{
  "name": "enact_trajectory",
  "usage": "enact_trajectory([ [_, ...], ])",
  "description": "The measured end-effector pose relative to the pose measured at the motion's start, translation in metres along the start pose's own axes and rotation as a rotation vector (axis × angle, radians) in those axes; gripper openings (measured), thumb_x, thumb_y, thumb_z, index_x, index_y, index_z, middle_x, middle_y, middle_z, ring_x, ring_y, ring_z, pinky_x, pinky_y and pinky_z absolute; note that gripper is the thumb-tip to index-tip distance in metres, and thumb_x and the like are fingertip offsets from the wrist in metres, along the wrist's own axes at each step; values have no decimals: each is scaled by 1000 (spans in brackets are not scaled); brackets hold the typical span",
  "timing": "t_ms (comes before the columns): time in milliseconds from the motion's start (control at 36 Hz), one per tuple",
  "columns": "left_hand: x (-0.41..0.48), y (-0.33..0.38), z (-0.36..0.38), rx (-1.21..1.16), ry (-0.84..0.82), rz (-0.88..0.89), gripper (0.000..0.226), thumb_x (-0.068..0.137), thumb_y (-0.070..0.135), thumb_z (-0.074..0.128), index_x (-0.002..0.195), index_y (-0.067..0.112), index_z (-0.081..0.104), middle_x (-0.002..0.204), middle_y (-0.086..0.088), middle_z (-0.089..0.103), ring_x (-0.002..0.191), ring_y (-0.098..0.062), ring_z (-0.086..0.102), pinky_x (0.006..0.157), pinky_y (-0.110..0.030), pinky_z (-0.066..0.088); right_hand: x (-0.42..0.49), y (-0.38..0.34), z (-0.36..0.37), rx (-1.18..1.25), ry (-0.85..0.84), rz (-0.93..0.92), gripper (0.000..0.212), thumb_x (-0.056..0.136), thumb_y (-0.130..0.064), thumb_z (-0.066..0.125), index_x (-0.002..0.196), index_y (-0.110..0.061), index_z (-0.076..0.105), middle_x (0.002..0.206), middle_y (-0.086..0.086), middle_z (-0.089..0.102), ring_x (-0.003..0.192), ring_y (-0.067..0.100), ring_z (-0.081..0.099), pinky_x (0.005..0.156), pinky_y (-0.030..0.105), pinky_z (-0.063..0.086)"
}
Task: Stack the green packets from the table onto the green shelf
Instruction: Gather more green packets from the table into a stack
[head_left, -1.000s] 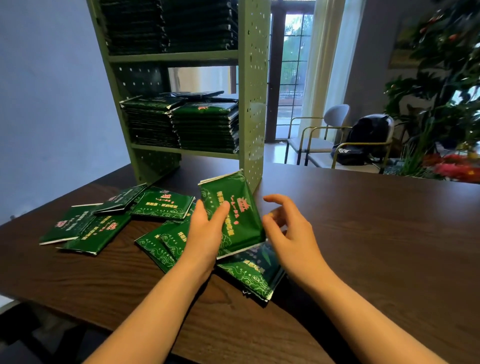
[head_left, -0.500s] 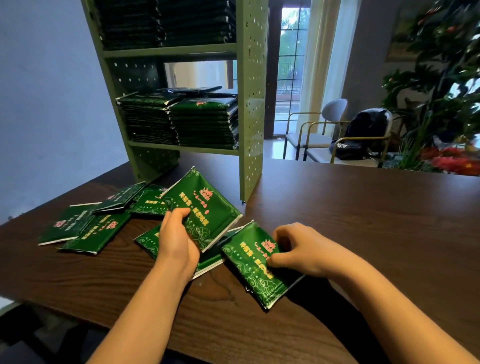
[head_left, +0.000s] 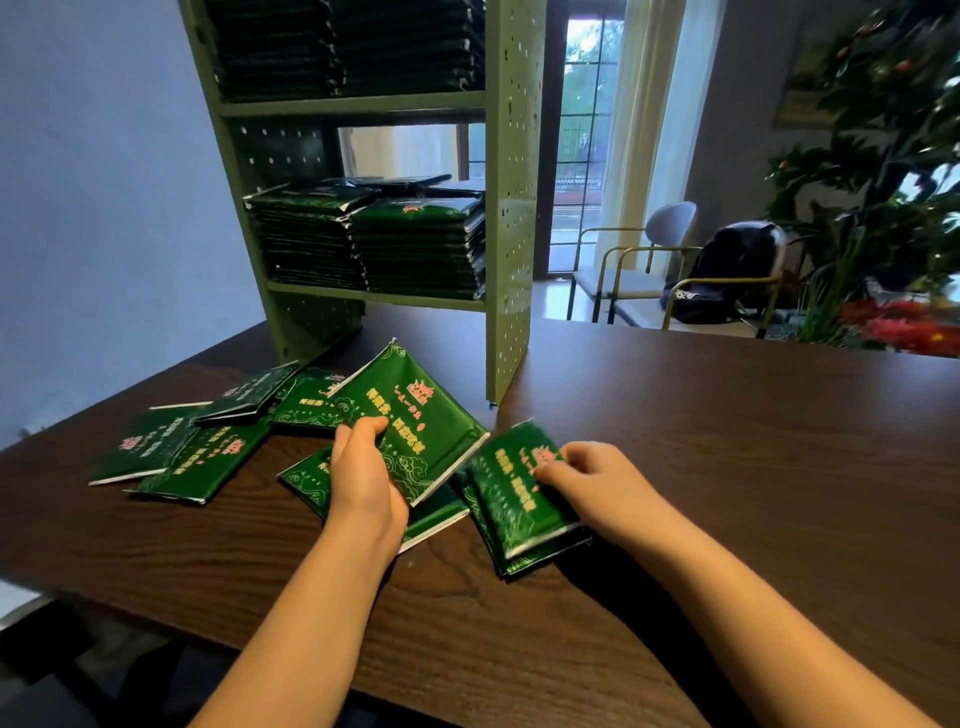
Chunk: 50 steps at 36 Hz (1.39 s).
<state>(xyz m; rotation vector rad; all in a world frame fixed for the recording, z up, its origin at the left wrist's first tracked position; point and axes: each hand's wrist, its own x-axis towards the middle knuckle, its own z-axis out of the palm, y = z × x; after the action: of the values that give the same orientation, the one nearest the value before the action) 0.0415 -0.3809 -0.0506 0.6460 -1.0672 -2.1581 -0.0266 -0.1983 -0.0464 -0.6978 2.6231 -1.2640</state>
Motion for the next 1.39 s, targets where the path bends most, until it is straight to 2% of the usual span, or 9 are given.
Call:
enact_trajectory([
  [83,-5,3,3,22,22,-1,93,62,29,58,151,18,31,155,-9,34,141,-31,34,114,-55,30,-8,-8,5,-384,8,-70,36,91,-40,52,65,-17,41,87,3,47,92,27,48,74,35,37],
  [194,-6,2,4,80,25,-2,73,86,19,53,153,15,24,157,-11,29,143,-32,31,115,-54,29,-17,-17,1,-420,-74,-96,32,87,-43,56,73,-21,39,87,-1,43,90,23,44,69,34,37],
  [472,-7,-4,8,226,-17,53,72,97,10,45,156,18,5,159,-5,23,144,-24,28,118,-46,25,-22,-26,-4,-326,-129,-109,25,83,-32,65,87,-18,45,79,-5,50,79,21,50,64,33,36],
  [694,-6,-4,7,225,-8,72,73,97,11,45,156,16,3,160,-5,22,144,-24,28,118,-45,25,-12,-15,-19,-146,146,-183,23,81,-14,64,79,-18,42,77,-4,51,72,16,45,61,26,36],
  [944,-16,-5,12,301,-105,49,59,99,9,45,153,7,20,130,3,51,115,-14,52,106,-32,36,-10,-17,-23,443,360,-269,15,89,-14,63,84,-17,49,84,10,62,73,21,61,65,40,48],
  [1028,-21,-8,15,391,-162,30,70,94,19,54,154,10,19,152,3,34,138,-16,36,117,-37,27,-15,-23,-15,597,288,-286,15,91,-9,59,99,-18,49,86,11,62,71,14,61,60,28,51],
  [1167,-29,-8,21,296,-212,45,58,102,15,44,153,6,19,155,3,27,141,-12,28,116,-30,22,-18,-27,3,523,190,-319,33,94,-10,54,123,-24,46,93,5,59,74,2,61,63,19,51],
  [1306,-27,-16,21,245,-285,-60,75,88,68,49,141,14,47,144,-11,51,129,-24,53,107,-50,42,-19,-28,17,444,208,-350,40,94,-11,54,131,-26,46,100,-12,62,87,-5,60,74,15,50],
  [1389,-36,-12,23,334,-352,9,39,93,45,58,120,17,54,122,-3,66,109,-14,64,94,-39,52,-20,-26,23,403,204,-354,45,94,-11,54,136,-22,45,111,-6,63,96,0,61,85,23,52],
])
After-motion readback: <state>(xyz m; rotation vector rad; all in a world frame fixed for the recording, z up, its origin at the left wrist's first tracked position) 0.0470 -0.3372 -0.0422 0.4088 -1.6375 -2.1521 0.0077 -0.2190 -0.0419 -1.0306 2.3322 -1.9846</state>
